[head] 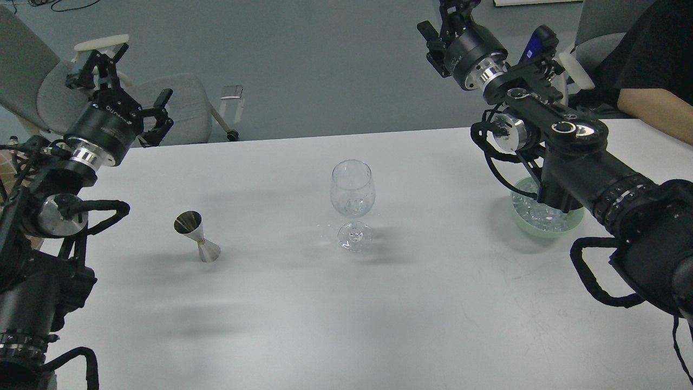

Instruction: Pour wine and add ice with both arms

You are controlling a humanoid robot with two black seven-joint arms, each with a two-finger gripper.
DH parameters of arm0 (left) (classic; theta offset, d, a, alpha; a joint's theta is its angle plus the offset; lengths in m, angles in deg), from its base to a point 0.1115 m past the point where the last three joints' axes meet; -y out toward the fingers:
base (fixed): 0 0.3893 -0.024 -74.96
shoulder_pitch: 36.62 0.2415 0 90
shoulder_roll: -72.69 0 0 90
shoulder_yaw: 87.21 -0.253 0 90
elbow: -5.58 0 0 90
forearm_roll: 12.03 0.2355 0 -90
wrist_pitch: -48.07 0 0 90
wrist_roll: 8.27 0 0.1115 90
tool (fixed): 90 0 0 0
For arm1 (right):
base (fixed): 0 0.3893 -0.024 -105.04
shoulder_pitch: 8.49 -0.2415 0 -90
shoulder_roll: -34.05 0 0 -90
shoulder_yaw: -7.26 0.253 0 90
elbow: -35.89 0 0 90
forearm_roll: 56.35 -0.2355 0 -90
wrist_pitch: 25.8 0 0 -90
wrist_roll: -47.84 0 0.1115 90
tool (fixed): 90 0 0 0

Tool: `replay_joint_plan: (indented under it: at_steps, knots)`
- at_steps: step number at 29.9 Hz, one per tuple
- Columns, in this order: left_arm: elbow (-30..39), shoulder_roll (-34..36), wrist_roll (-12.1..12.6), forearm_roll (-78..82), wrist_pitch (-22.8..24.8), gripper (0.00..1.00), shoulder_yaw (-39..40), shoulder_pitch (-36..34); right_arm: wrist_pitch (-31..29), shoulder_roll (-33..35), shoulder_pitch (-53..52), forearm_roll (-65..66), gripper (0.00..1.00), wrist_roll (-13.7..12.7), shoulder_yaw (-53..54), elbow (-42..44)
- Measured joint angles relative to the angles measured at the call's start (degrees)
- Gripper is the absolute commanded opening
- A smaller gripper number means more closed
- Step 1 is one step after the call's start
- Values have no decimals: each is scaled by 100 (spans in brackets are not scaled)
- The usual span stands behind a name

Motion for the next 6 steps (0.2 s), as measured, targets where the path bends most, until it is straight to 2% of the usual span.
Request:
replay_joint_plan:
  at_steps: [6]
  knots:
    - [-40,24,-154,-33,30,98,8,13,-319,-2,258,-175,100,45,882,-58]
